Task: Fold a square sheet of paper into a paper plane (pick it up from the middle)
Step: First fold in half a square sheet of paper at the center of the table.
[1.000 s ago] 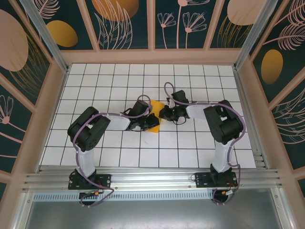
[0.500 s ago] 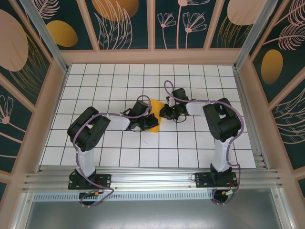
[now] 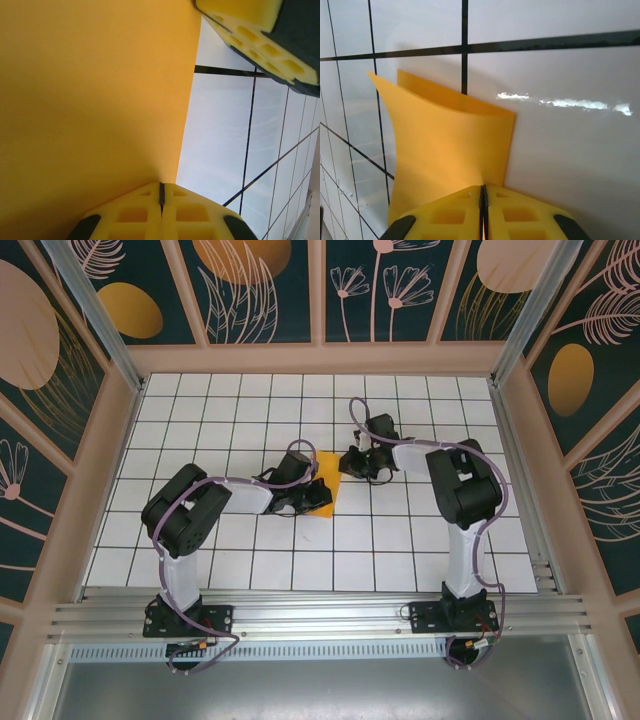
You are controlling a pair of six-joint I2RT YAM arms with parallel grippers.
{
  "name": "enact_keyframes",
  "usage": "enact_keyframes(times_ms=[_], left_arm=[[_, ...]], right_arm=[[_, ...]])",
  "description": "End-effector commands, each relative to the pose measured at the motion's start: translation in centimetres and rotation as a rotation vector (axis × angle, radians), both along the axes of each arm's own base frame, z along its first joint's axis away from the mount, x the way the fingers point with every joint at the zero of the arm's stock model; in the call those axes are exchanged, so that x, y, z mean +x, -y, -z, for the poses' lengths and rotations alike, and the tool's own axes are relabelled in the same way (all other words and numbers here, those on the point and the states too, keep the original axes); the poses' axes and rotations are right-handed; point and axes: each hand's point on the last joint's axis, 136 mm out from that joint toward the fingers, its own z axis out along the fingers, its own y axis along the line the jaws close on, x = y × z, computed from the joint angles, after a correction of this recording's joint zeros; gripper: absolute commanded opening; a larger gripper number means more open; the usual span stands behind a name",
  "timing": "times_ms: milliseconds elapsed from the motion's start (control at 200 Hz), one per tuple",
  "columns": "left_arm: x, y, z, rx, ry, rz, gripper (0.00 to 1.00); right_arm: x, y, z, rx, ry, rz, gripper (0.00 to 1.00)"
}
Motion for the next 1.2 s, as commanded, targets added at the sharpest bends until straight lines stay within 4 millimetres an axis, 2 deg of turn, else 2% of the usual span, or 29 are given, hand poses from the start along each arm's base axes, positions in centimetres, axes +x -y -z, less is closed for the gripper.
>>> enact_keyframes(times_ms=[0, 570, 1196], left_arm=[[-2.5, -1.9, 3.3, 0.107, -0.092, 0.011, 0.06], [-2.7, -2.0, 3.6, 0.114, -0.097, 0.012, 0.06], [-3.0, -2.4, 4.1, 0.126, -0.109, 0.009, 0.05]], right_arm=[[1.7, 0.9, 1.0, -0.050, 0.022, 0.022, 0.11], [5.4, 3.2, 1.9, -0.177, 0.054, 0.140, 0.11], [8.7, 3.3, 0.6, -0.157, 0.106, 0.161, 0.11]])
